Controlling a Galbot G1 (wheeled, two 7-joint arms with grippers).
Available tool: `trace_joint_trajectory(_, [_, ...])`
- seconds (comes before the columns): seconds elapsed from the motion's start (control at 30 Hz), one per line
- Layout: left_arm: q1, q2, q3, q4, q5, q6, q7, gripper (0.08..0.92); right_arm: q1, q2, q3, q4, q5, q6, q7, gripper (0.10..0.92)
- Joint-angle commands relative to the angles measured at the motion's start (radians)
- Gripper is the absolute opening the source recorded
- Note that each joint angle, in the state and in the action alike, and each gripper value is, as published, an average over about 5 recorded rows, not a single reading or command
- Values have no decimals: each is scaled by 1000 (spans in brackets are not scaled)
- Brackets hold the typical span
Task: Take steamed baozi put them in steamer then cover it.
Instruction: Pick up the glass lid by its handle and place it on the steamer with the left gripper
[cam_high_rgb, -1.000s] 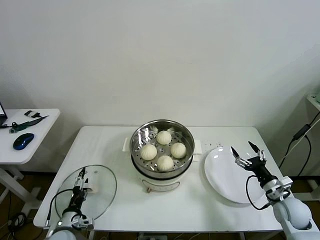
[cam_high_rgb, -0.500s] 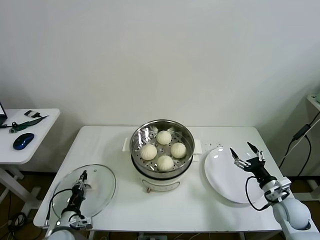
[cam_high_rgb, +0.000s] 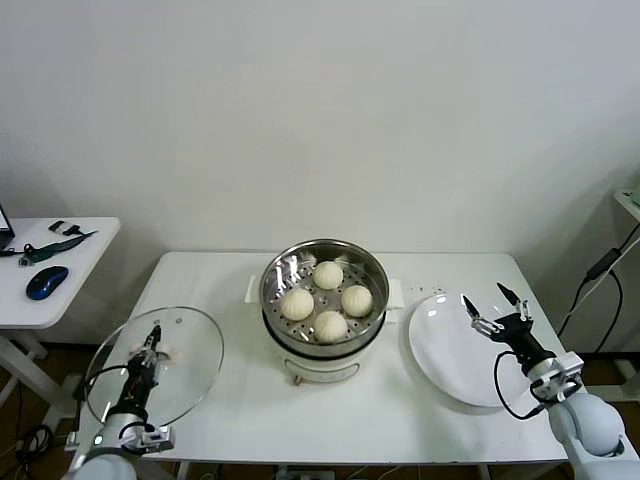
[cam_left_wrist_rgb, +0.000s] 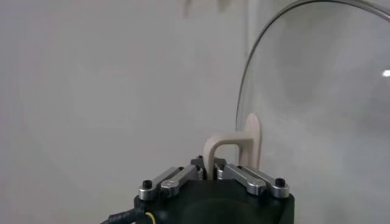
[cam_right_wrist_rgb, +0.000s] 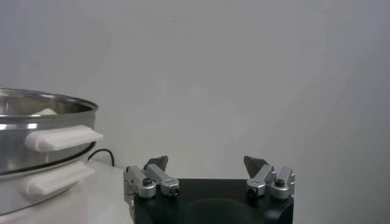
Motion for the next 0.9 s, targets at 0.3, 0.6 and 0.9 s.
trace_joint_trajectory(0.3, [-94, 382, 294, -362, -137, 540, 93, 155, 46, -6, -31, -42, -47, -5, -2, 823])
trace_joint_trajectory(0.6, [-351, 454, 615, -378, -120, 700, 246, 155, 77, 5, -58, -72, -86, -10, 6, 823])
trace_joint_trajectory(0.9, [-594, 284, 840, -303, -4, 748, 408, 155, 82, 19, -61, -78, -101, -17, 21, 823])
